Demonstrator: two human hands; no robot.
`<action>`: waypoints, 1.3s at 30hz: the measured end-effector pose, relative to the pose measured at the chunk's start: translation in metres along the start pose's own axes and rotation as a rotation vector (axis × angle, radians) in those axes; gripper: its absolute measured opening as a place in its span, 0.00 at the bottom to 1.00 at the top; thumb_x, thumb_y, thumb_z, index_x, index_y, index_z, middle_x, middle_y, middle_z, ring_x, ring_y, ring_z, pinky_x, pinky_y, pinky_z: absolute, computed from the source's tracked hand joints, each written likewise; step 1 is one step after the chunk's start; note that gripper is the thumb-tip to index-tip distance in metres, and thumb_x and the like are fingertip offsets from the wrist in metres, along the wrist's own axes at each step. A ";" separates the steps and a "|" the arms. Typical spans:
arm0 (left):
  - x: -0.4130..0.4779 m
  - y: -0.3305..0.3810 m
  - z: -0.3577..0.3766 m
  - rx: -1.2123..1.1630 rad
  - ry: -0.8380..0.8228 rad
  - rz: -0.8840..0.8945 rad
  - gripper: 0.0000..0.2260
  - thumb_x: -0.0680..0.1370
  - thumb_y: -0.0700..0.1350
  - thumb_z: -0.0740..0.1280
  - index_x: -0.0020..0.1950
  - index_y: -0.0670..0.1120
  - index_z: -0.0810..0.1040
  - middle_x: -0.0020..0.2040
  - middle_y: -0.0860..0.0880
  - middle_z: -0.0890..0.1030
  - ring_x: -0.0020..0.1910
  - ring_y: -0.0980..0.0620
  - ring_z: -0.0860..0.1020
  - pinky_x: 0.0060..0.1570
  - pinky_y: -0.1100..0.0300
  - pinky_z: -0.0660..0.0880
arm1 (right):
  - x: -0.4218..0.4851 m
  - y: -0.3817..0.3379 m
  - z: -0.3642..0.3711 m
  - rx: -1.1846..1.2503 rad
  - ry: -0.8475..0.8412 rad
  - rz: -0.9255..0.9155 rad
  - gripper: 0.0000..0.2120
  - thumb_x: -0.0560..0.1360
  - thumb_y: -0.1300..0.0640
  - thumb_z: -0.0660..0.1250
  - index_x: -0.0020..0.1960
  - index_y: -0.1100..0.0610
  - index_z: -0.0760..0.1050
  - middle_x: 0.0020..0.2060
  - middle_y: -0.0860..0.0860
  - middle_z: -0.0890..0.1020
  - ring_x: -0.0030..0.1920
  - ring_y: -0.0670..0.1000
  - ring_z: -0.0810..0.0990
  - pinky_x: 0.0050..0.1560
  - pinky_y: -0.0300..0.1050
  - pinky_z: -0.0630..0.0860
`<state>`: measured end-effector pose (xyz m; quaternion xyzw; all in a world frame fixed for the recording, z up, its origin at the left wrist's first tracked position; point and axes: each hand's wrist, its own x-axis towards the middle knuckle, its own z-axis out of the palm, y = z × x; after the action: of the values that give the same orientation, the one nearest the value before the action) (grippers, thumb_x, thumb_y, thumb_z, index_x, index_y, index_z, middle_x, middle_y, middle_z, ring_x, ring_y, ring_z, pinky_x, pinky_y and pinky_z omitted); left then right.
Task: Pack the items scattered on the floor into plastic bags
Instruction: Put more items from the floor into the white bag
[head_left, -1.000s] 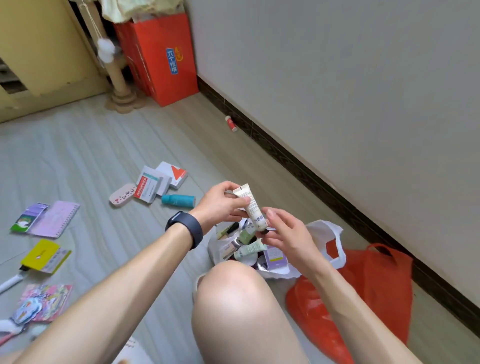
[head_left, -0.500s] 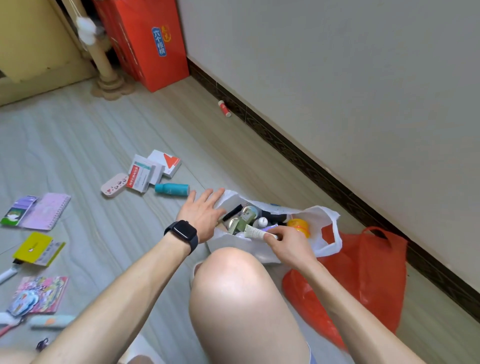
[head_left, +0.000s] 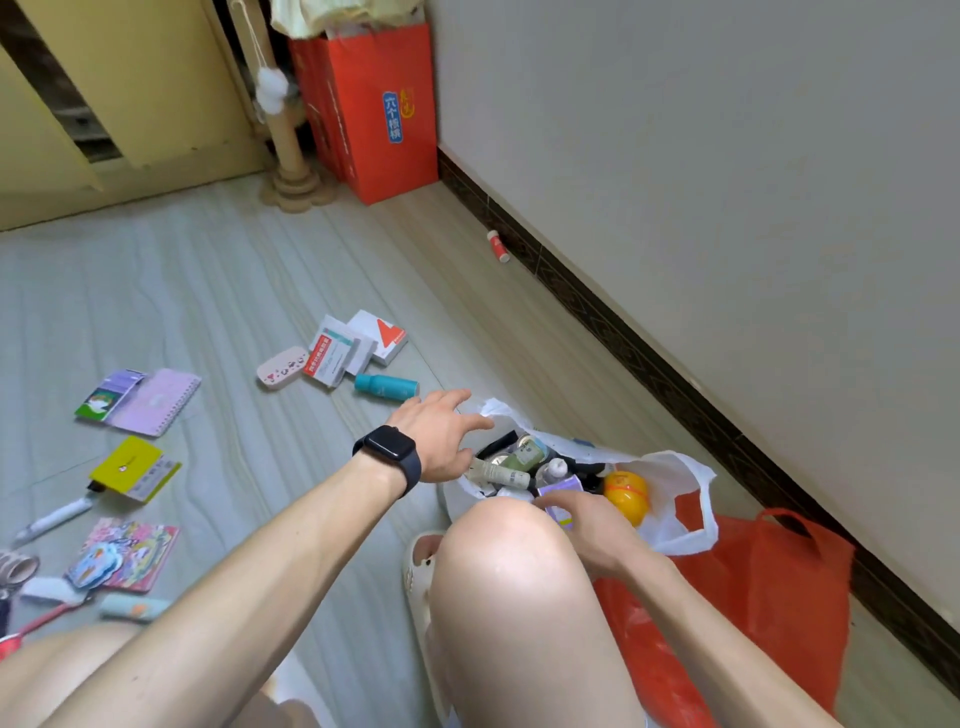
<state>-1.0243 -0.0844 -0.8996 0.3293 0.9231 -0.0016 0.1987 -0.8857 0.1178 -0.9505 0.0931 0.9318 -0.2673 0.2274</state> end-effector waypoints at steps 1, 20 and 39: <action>-0.004 -0.002 -0.005 -0.035 -0.001 0.005 0.24 0.76 0.53 0.63 0.73 0.62 0.67 0.77 0.49 0.61 0.74 0.47 0.63 0.69 0.49 0.65 | 0.000 -0.007 -0.008 0.000 0.047 -0.042 0.16 0.78 0.49 0.64 0.65 0.47 0.77 0.63 0.44 0.80 0.63 0.48 0.77 0.60 0.44 0.73; -0.167 -0.228 0.040 -0.117 0.056 -0.726 0.23 0.77 0.53 0.61 0.72 0.57 0.67 0.69 0.49 0.72 0.69 0.46 0.69 0.66 0.52 0.67 | 0.117 -0.233 -0.037 -0.439 0.131 -0.744 0.18 0.79 0.49 0.64 0.68 0.45 0.73 0.65 0.44 0.78 0.62 0.54 0.76 0.59 0.47 0.75; -0.157 -0.256 0.304 -0.940 0.097 -1.508 0.17 0.78 0.48 0.64 0.66 0.50 0.69 0.64 0.38 0.66 0.54 0.37 0.75 0.51 0.51 0.74 | 0.370 -0.205 0.131 -0.685 -0.214 -0.164 0.41 0.77 0.42 0.66 0.80 0.45 0.45 0.78 0.60 0.47 0.76 0.65 0.53 0.74 0.62 0.58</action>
<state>-0.9587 -0.4210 -1.1552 -0.4819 0.8070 0.2610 0.2200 -1.2228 -0.1064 -1.1312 -0.0918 0.9426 0.0345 0.3193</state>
